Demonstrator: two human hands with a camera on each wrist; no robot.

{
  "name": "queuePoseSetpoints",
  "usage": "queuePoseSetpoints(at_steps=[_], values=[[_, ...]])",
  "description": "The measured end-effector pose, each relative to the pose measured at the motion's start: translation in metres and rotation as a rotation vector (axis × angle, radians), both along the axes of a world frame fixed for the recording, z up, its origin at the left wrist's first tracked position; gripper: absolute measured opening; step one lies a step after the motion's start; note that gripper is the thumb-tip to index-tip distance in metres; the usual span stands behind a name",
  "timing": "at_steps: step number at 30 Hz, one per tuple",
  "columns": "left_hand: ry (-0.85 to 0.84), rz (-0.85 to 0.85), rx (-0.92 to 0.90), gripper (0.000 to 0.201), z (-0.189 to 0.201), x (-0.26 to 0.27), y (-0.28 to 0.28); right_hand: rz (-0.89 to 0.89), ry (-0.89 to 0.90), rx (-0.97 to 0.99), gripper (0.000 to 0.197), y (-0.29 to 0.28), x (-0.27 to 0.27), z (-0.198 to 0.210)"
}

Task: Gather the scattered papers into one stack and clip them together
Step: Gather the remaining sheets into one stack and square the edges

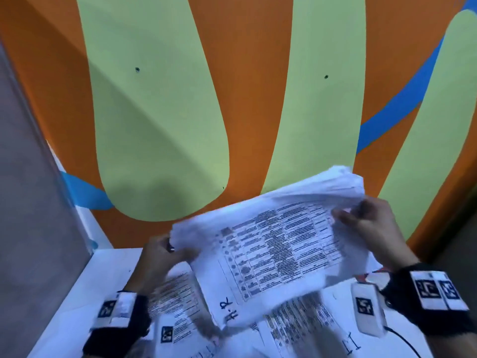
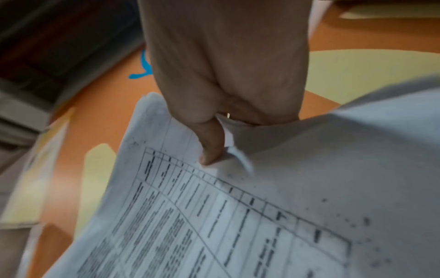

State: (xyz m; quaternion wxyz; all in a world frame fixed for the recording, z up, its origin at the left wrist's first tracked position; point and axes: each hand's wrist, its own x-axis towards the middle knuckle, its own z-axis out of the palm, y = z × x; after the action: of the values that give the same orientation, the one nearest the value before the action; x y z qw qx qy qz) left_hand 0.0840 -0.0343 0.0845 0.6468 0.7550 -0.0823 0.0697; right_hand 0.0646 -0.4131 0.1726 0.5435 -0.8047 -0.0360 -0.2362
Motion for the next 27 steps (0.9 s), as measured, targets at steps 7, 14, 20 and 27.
queuePoseSetpoints(at_steps=[7, 14, 20, 27], values=[[-0.137, 0.189, -0.173, 0.03, 0.007, 0.004, -0.024, -0.164, 0.004, 0.138, 0.043, 0.028, 0.0, -0.062], [-0.081, 0.349, -0.011, 0.068, -0.043, 0.005, -0.017, -0.077, 0.048, 0.288, 0.037, 0.06, -0.028, -0.111], [-0.058, 0.359, 0.008, 0.039, -0.058, -0.005, -0.033, -0.108, 0.191, 0.272, 0.037, 0.057, -0.024, -0.146], [0.001, 0.272, 0.056, 0.041, -0.072, -0.004, -0.031, -0.138, 0.273, 0.228, 0.044, 0.045, -0.023, -0.163]])
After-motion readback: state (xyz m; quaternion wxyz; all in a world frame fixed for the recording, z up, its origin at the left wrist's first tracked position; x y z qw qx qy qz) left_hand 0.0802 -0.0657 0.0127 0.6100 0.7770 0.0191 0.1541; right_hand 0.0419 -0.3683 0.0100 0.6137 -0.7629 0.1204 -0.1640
